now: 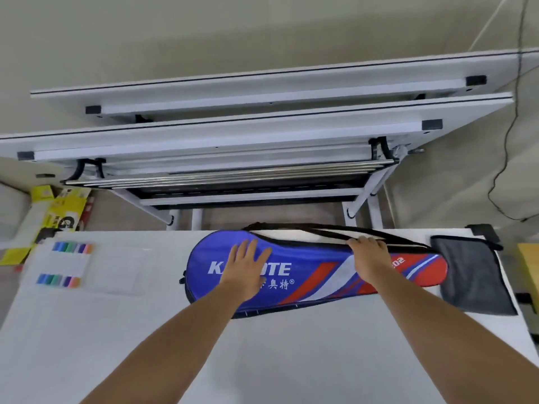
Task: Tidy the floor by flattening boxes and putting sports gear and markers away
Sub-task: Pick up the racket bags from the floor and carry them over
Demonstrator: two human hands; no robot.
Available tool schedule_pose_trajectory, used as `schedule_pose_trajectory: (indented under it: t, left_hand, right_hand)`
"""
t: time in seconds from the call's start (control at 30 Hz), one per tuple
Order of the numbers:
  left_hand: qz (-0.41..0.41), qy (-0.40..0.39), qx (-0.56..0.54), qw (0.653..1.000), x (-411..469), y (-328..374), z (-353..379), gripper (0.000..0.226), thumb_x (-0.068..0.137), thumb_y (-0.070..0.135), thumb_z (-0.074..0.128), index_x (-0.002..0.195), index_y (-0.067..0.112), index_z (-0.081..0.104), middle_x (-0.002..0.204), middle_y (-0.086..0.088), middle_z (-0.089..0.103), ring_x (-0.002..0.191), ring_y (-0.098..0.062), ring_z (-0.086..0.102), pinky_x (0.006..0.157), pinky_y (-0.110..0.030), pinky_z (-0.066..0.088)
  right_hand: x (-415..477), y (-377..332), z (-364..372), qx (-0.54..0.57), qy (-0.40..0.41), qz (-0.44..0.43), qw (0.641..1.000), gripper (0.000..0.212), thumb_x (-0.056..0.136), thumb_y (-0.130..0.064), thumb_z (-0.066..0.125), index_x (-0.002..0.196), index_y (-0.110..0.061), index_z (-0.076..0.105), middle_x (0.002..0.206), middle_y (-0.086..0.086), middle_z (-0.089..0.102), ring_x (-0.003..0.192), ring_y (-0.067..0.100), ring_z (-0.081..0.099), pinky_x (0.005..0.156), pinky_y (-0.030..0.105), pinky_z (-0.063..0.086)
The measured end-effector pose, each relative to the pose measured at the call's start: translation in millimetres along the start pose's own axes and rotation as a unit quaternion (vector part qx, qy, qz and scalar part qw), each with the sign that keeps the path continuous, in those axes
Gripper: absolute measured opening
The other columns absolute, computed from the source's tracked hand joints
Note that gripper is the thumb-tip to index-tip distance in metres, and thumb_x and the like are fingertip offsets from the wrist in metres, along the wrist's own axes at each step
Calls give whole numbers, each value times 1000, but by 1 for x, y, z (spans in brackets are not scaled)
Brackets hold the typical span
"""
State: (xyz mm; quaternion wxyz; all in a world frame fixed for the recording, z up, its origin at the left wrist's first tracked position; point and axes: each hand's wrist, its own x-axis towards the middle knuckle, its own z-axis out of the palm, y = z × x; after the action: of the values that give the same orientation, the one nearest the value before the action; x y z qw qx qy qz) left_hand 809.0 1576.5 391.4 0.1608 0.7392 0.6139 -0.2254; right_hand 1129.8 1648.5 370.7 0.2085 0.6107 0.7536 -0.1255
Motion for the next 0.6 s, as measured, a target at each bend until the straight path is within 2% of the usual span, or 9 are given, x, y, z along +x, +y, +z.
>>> schedule_pose_trajectory:
  t: [0.1,0.2,0.27,0.33,0.4,0.47,0.53,0.6]
  left_hand:
    - [14,-21,-27,999,-9,3,26,81,94,59,49,156,33,4,165,-9,-2,151,-34,-4,122,-54,6]
    - [0,-29,-43,999,-26,-4,44,87,90,70,45,156,33,1,165,-6,-5,151,-34,-8,121,-55,6]
    - [-9,-36,-43,998,-38,-17,51,93,85,75,46,155,35,-2,164,-5,-9,150,-35,-8,121,-57,6]
    - [3,-40,-27,999,-49,-29,58,96,80,76,50,155,35,6,164,-6,-2,150,-36,-1,119,-59,10]
    - [20,-45,-2,999,-61,-37,64,93,74,70,64,150,31,26,160,-10,22,145,-37,23,115,-60,24]
    - [26,-62,12,998,-70,-42,75,90,61,56,83,136,25,45,144,-13,48,129,-37,47,104,-58,42]
    - [38,-41,12,998,-74,-44,89,81,55,39,90,124,19,53,133,-13,58,117,-37,57,95,-55,50]
    - [57,-5,25,998,-77,-44,95,67,57,28,88,117,15,60,126,-12,62,111,-36,60,92,-52,51]
  right_hand:
    - [-4,0,9,17,57,-7,998,73,81,-9,62,146,-26,35,143,9,40,134,29,36,115,44,24]
    - [-21,-10,23,31,99,-79,991,59,78,-17,73,133,-22,54,139,14,48,126,35,47,108,50,36]
    - [-38,-20,36,20,72,-139,988,56,72,-30,80,124,-23,61,136,12,53,120,34,54,101,51,44]
    - [-54,-30,45,10,49,-168,984,55,70,-41,79,121,-26,62,134,7,53,120,29,55,98,48,46]
    - [-66,-42,52,6,32,-183,983,56,69,-48,78,118,-27,63,131,4,54,117,26,56,92,44,49]
    - [-73,-56,58,-17,24,-197,980,57,62,-44,83,113,-24,65,123,4,58,108,26,60,81,41,53]
    - [-77,-70,62,-35,20,-190,981,56,58,-29,86,109,-19,65,114,5,58,100,28,60,75,41,53]
    - [-77,-79,62,-49,27,-182,982,54,55,-15,84,105,-15,64,106,6,57,92,29,58,72,42,51]
